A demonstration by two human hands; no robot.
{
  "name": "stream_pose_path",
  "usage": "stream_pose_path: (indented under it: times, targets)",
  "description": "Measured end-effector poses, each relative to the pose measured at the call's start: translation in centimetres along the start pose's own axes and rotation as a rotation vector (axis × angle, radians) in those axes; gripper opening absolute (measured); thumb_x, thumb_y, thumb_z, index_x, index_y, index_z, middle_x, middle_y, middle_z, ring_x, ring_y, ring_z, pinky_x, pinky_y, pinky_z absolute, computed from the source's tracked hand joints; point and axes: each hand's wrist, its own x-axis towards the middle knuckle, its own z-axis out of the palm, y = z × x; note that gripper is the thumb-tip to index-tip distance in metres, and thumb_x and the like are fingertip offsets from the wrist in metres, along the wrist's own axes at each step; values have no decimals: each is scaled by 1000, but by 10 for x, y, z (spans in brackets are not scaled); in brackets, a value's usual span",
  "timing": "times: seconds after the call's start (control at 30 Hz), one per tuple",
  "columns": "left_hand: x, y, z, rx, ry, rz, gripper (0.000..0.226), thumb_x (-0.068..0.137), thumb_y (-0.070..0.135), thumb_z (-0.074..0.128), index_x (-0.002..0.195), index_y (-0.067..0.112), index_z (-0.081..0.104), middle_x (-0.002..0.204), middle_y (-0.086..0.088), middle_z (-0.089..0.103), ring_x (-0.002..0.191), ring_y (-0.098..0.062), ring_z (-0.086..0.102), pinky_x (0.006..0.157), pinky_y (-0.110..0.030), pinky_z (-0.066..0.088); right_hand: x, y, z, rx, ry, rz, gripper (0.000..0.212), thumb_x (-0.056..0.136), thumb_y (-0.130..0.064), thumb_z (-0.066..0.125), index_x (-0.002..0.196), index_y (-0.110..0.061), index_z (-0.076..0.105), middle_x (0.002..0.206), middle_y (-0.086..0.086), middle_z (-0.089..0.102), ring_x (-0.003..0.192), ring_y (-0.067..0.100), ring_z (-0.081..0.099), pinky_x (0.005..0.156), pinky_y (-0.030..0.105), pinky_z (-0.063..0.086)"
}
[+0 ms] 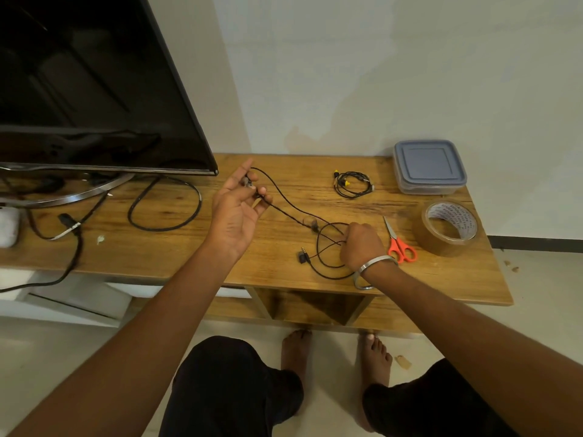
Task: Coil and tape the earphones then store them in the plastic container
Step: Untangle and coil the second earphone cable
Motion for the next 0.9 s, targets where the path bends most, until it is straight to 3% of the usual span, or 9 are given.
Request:
stream_pose_path:
  times: [0.27,0.33,0.47,0.6,0.7,0.8,0.9]
  targets:
    - [-2,0,2,19,-9,-12,53,88,-13,36,132,11,53,92,-2,52,58,-8,41,49,-20,34,0,-1,-2,-48,-58,-2,32,82,-5,56,114,-3,51,122,18,43,106,35,51,88,37,46]
    - [-4,-1,5,55,-39,-46,51,89,-12,35,129,11,55,92,-1,54,56,-8,40,48,-20,33,-1,-3,-1,-29,23,-15,35,80,-2,58,114,-5,49,122,15,40,111,35,45,90,38,43]
    - [-7,-1,12,155,-146,-126,51,90,-12,33,127,12,57,95,-1,57,54,-6,37,44,-18,28,-7,-21,-8,255,292,-275,50,73,6,58,119,-8,46,124,10,39,118,25,39,94,22,34]
    - [-9,-2,20,367,-259,-172,48,91,-12,33,125,9,60,92,0,59,53,-9,33,45,-22,19,-6,-46,-20,493,332,-561,54,83,4,50,134,-8,38,134,5,41,124,17,40,104,27,35]
    - [-12,-1,25,481,-349,-206,44,93,-11,34,123,6,60,91,-1,59,50,-9,32,46,-24,16,-6,-54,-24,567,273,-644,51,88,4,49,135,-10,40,126,2,53,117,10,50,96,18,40]
    - [-10,1,22,520,-345,-205,42,94,-10,36,123,7,59,89,-3,59,50,-8,34,45,-21,19,-6,-48,-27,603,237,-597,28,94,-4,50,121,-12,54,90,-3,65,81,8,62,73,23,51]
    - [-9,1,17,604,-332,-187,41,96,-6,43,131,12,53,91,-4,66,48,-7,37,43,-18,26,-2,-37,-28,549,313,-562,18,96,-12,49,106,-13,64,72,-8,63,61,4,56,57,22,46]
